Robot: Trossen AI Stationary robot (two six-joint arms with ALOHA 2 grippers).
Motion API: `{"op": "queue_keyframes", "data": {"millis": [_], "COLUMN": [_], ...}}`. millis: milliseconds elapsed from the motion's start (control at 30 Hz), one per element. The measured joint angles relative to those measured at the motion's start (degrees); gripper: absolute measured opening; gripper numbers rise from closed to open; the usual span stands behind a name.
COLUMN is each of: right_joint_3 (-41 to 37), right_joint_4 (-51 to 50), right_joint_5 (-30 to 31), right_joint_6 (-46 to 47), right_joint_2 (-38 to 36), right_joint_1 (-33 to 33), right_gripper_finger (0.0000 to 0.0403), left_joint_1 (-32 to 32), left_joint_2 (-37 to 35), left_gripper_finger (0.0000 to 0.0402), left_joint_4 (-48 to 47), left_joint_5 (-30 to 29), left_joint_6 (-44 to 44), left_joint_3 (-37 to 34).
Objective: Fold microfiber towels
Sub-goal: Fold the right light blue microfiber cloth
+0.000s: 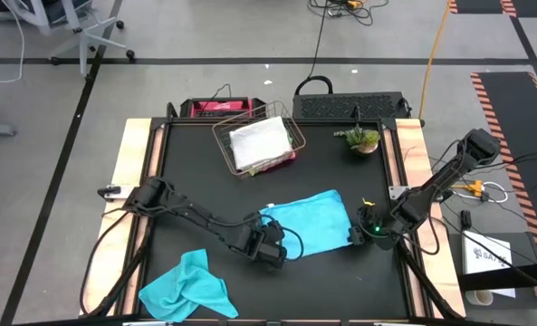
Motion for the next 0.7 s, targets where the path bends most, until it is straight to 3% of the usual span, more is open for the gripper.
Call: {"op": "queue_keyframes", "data": {"millis": [233, 533, 700], "right_joint_3": [4.2, 24.8, 32.1], "right_joint_4": [-4.8, -31.4, -33.5], "right_joint_5": [1.1, 1.1, -2.1], "right_joint_6": [-3.0, -15.4, -26.8], "right_joint_2": [0.0, 1.9, 7.6], "right_joint_1": [-1.9, -8.7, -14.5], "right_gripper_finger": [0.0001, 0.0, 0.0], "left_joint_1": [0.0, 0.0, 0.0], "left_joint_2": [-0.2, -0.3, -0.3], "left_gripper_finger": [0.0074, 0.005, 0.0041], "left_joint_4": [0.2, -0.7, -0.7], "left_joint_5": [-0.2, 0.0, 0.1], "left_joint_6": [-0.2, -1.8, -1.8], "left_joint_3": [0.0, -1.0, -1.0]}}
